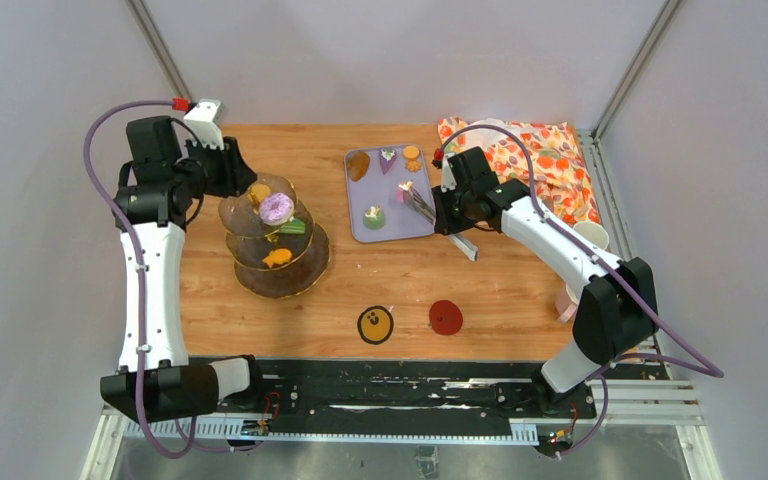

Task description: Serve the afternoon tea

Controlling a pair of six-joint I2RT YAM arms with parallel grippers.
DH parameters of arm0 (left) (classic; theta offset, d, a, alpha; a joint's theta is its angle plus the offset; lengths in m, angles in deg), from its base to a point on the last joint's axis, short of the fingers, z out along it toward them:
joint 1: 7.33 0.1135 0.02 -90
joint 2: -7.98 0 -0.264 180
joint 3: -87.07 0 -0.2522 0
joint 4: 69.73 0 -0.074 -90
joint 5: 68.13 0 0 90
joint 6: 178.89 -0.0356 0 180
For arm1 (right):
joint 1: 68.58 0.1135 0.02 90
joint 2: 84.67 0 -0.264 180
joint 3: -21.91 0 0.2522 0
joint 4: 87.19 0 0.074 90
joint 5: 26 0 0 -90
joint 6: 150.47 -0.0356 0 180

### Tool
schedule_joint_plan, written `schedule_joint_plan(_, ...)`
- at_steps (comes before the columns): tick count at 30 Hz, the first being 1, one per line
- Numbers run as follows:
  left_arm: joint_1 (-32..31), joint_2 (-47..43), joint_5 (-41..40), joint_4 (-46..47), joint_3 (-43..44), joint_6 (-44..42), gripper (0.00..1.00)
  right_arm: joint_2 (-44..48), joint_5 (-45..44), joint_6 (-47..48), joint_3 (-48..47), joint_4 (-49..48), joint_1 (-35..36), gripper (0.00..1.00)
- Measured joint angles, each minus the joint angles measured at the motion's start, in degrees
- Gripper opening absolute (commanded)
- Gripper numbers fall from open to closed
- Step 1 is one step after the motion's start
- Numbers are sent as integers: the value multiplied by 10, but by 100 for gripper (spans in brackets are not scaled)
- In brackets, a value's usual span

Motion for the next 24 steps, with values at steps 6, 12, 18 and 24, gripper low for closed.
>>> schedule_joint_plan(6,0,-25,-46,47,-33,79,29,0,4,0,0,0,0,1)
schedule_joint_plan(12,0,-57,-102,60,-42,122,46,0,8,0,0,0,0,1)
schedule_joint_plan(18,0,-63,-118,63,-41,143,56,0,11,0,0,0,0,1)
schedule_joint_plan(24,-3,-63,-118,55,-41,146,62,0,11,0,0,0,0,1)
